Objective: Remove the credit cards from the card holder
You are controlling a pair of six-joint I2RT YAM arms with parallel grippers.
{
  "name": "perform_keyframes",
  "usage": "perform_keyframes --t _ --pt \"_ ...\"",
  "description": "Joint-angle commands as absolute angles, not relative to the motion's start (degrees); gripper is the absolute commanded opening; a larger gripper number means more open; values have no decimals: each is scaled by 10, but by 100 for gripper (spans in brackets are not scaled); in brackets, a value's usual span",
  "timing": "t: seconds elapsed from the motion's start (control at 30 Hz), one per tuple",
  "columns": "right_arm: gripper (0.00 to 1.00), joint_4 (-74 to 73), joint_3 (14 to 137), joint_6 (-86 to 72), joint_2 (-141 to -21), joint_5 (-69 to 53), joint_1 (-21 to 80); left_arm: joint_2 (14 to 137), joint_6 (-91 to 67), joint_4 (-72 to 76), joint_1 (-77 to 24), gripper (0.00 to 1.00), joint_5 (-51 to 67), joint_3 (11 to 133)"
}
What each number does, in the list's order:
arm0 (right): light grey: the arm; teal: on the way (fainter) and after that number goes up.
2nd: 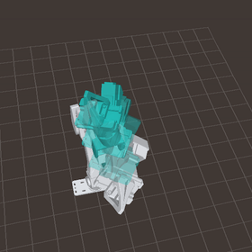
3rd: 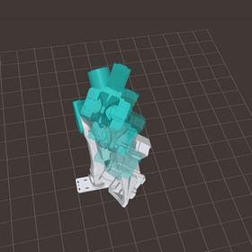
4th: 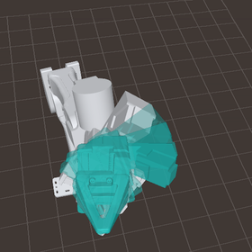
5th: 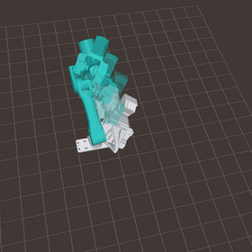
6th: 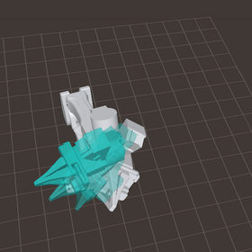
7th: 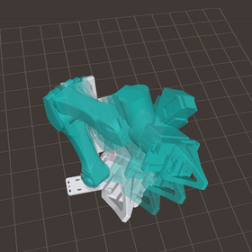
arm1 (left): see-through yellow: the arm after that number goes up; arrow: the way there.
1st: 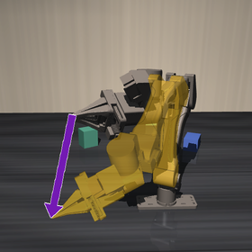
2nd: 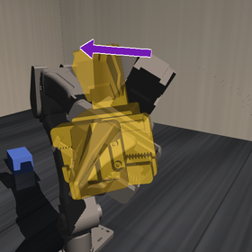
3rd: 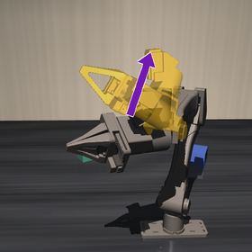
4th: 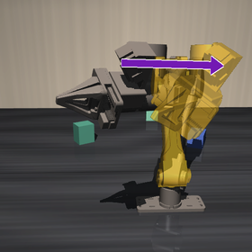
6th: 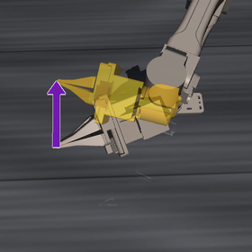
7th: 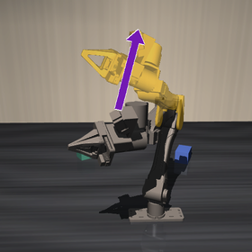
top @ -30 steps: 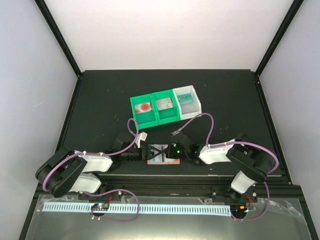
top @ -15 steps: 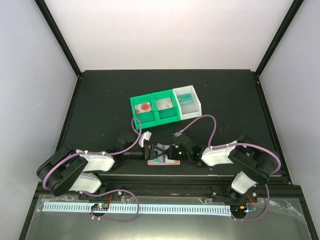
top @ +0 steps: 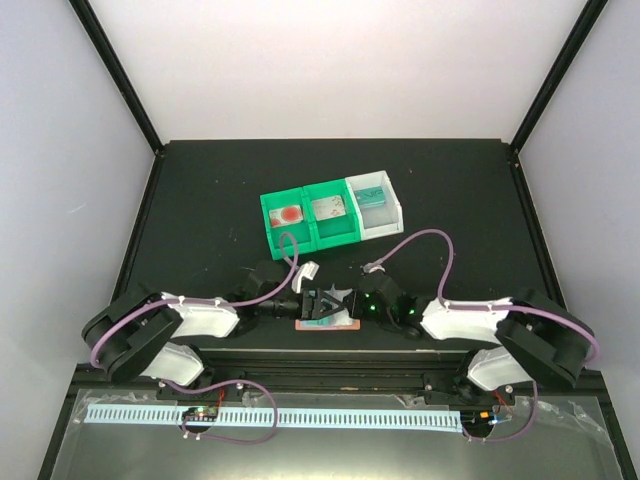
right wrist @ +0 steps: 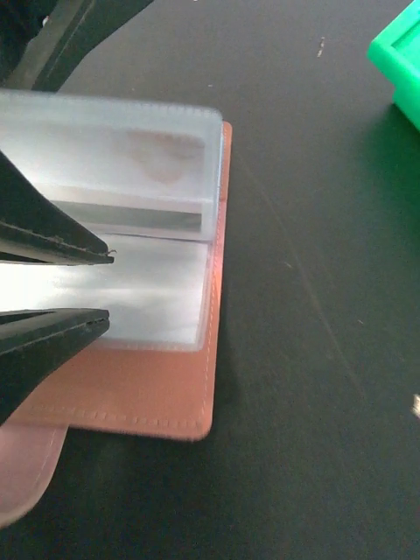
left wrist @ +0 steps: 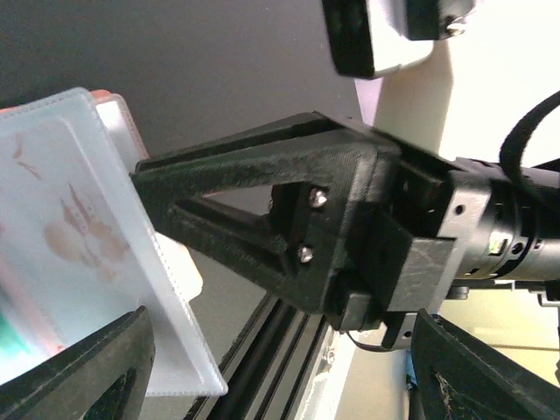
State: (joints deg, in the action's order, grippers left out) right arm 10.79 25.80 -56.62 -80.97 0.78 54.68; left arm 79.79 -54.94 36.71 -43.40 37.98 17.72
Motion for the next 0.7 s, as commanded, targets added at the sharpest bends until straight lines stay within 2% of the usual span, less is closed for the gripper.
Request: perform_keyframes --t 0.0,0.23,0.43,0.67 --pt "15 46 242 -551 -756 88 550 820 -548 390 -454 81 382 212" --pt "15 25 240 -537 -698 95 550 808 -525 356 -457 75 359 206" --pt "13 38 260 -523 -714 53 551 816 -507 299 -448 56 321 205" --pt "12 45 280 -512 -738 21 551 838 -495 269 -435 50 306 212"
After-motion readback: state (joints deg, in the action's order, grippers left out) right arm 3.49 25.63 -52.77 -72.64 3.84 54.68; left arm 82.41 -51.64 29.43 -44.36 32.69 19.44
